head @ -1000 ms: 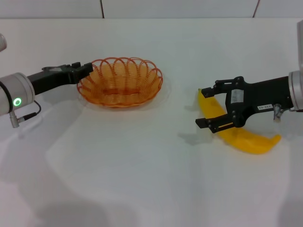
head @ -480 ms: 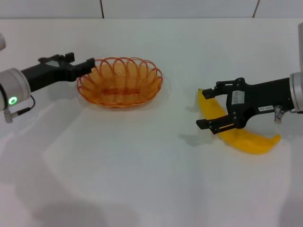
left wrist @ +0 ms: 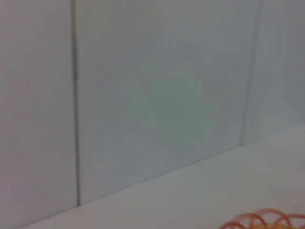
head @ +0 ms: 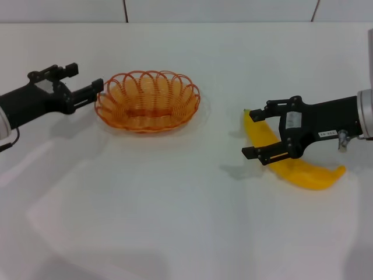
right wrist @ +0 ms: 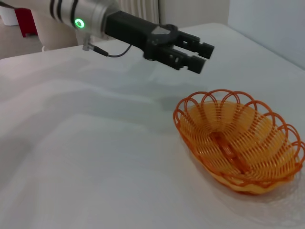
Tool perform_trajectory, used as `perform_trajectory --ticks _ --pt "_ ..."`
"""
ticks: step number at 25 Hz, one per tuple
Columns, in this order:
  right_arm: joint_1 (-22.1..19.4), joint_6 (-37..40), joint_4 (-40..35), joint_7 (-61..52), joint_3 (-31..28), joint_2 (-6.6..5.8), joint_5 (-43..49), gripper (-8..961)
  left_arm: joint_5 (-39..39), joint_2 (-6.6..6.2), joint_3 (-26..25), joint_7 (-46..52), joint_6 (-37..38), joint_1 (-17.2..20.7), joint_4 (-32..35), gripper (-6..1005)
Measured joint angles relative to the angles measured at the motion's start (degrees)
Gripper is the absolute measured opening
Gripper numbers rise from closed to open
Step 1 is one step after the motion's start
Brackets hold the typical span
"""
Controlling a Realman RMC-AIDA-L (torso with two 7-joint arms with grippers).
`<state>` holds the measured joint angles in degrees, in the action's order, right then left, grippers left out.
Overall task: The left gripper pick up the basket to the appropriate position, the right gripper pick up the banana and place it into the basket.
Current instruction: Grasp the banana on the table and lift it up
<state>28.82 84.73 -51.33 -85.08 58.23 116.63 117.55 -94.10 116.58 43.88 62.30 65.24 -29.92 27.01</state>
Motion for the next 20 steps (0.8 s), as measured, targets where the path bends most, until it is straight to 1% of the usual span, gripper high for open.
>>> perform_trajectory --ticks 2,5,10,14,17,20 --pt "0.00 0.00 0.03 0.00 -0.01 0.00 -0.02 886 -0.21 -0.09 0.04 -0.92 1.78 0.92 0.30 731" --pt "0.00 0.03 0.09 -0.04 0.03 0.11 -0.08 885 -1.07 -0.60 0.08 -1.03 4.63 2.04 0.45 730" --pt "0.00 0.25 -0.08 -0.56 0.11 0.27 -1.35 885 -5.41 -1.42 0.07 -0.93 10.29 3.83 0.92 728" --pt "-0.49 0.31 -1.34 -0.73 0.18 0.46 -1.66 885 -8.50 -1.50 0.04 -1.55 11.09 5.35 0.94 727" --pt "-1.18 0.54 -2.91 -1.70 0.64 0.53 -2.20 885 -9.18 -1.48 -0.10 -2.50 11.36 6.36 0.94 726" --pt "-2.94 0.58 -7.40 -4.67 2.77 0.59 -2.43 885 -9.25 -1.39 -0.42 -2.95 11.40 6.99 0.94 726"
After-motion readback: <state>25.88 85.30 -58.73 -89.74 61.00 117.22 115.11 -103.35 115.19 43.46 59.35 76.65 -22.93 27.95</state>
